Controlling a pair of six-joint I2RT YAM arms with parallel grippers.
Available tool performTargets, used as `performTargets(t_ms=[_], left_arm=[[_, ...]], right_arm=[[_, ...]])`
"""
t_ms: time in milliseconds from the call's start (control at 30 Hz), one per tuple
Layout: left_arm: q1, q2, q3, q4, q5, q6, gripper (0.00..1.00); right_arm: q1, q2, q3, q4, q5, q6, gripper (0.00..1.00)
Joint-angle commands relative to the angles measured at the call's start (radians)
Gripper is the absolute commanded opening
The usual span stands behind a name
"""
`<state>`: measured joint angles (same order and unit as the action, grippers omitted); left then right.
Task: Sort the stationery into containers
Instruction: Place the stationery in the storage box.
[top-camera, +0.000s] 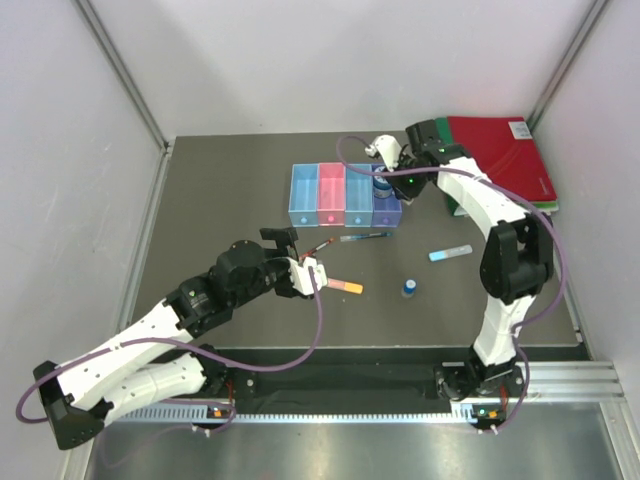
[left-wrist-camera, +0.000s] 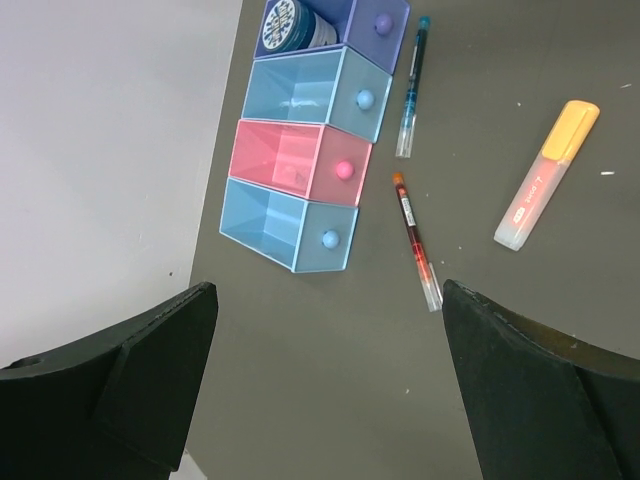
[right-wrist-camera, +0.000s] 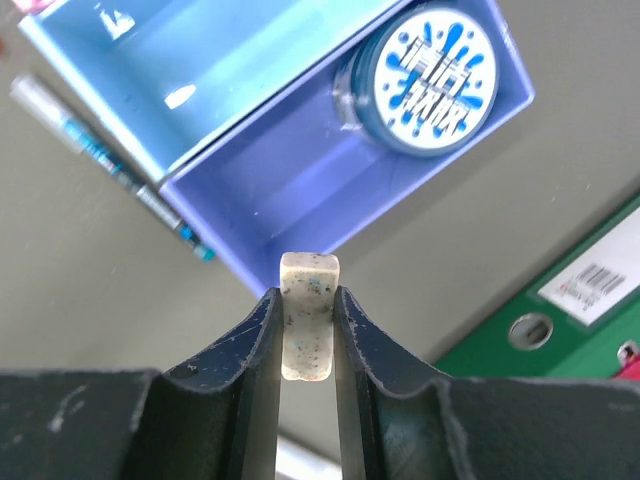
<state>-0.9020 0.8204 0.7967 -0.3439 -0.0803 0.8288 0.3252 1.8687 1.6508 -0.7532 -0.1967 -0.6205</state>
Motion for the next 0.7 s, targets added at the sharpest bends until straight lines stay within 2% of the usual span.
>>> performTargets(t_ms=[0, 667], left_arm=[[0.003, -0.006, 0.016, 0.06, -0.015, -0.01, 0.99], [0.003, 0.033, 0.012, 0.095, -0.012, -0.003, 0.99]], right_arm=[[0.015, 0.053, 0.081, 0.051, 0.003, 0.011, 0.05], [0.058, 0.15, 0.089, 0.126, 0.002, 0.015, 0.05]])
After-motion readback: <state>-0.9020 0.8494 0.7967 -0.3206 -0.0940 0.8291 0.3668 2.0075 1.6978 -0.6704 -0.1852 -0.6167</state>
